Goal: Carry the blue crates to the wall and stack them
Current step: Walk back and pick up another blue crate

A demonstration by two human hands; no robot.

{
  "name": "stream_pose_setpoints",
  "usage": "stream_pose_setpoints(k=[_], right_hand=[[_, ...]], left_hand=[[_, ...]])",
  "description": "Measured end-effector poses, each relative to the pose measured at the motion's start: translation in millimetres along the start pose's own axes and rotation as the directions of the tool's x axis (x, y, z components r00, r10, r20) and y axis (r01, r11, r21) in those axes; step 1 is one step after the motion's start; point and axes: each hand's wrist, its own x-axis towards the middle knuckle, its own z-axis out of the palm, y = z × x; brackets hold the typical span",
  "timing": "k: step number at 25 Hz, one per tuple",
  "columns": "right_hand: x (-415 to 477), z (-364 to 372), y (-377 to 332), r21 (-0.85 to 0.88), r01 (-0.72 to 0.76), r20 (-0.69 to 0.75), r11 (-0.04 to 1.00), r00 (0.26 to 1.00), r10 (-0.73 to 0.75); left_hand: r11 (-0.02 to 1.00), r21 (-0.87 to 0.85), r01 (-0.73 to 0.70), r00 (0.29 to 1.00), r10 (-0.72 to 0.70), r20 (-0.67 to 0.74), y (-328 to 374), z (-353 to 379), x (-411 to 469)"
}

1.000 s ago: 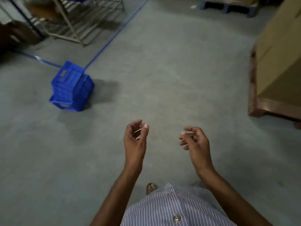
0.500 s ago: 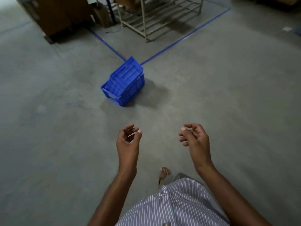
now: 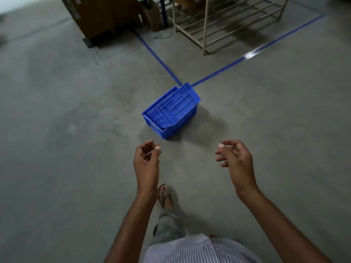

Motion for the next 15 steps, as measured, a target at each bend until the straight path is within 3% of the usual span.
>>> stream_pose_setpoints(k=[8, 15], right_hand=[[167, 163, -6, 0.079, -0.073, -0.109, 0.994, 0.991, 0.081], [326, 255, -24, 0.093, -0.198, -0.165, 0.976, 0.963, 0.211]], left_hand=[[0.997, 0.011, 0.073, 0.992, -0.074, 0.103, 18, 13, 234], [0.977, 0.142, 0.157, 0.964, -0.183, 0.191, 11, 64, 420]])
